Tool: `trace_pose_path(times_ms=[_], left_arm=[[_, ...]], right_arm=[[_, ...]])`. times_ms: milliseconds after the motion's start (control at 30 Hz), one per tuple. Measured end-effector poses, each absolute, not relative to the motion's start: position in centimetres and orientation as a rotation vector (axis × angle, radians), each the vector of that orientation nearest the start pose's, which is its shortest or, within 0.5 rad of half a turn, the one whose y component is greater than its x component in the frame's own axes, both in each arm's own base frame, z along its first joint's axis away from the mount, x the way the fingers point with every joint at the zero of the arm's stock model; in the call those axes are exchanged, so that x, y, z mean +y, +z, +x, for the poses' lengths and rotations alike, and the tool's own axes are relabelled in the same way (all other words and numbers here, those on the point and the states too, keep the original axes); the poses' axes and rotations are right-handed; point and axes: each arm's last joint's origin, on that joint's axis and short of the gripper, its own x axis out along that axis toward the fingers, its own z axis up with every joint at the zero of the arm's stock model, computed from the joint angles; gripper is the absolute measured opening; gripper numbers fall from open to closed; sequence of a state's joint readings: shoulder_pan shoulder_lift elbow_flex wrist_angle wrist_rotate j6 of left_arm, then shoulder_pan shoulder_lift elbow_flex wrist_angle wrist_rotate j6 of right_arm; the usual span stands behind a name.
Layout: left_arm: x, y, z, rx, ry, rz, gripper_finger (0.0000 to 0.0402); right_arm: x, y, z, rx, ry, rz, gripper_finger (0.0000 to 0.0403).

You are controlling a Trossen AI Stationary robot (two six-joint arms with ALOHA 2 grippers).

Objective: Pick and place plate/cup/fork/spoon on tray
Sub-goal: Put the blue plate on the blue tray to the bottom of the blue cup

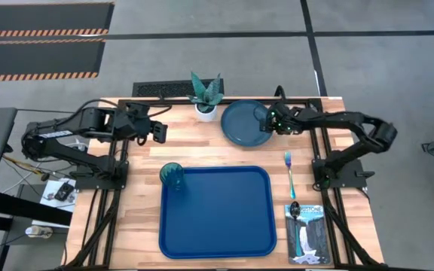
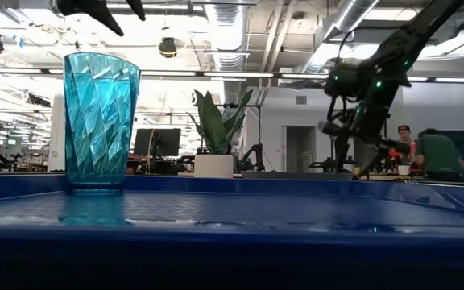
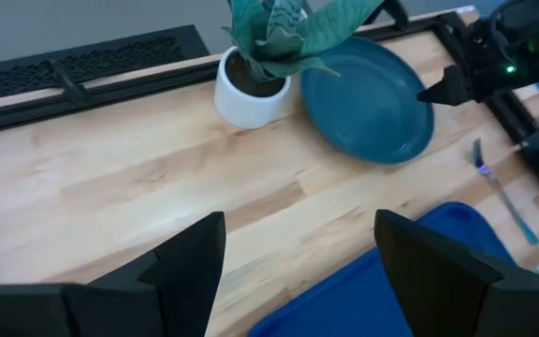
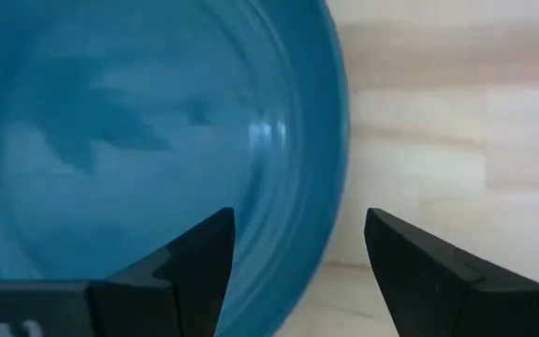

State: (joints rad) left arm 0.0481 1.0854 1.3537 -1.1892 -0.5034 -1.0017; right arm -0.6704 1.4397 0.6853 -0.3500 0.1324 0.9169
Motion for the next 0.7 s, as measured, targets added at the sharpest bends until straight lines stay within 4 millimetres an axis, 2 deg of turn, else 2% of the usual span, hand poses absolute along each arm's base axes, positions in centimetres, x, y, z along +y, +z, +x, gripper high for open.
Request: trace_pose_path(times_ms=[167,333,467,700], left_arm=[[2.3,38.3,17.7,0.583,0.906,-0.681,0.0261],[2.3,38.4,17.6,0.577,0.909,-0.676,0.0261],[2.3,38.4,17.5,0.575,0.908,-0.675,0.0261],[2.3,38.4,17.5,0.58,0.905,-0.667,0.0261]], right_arm=[[-16.1,13.4,19.9,0.756,-1.183,1.132,0.0265],[-16.2,12.6,20.1,0.794,-1.182,1.149,0.0249],[-16.2,12.5,20.1,0.796,-1.189,1.155,0.02],[-16.2,12.7,20.1,0.782,-1.173,1.159,0.0084]])
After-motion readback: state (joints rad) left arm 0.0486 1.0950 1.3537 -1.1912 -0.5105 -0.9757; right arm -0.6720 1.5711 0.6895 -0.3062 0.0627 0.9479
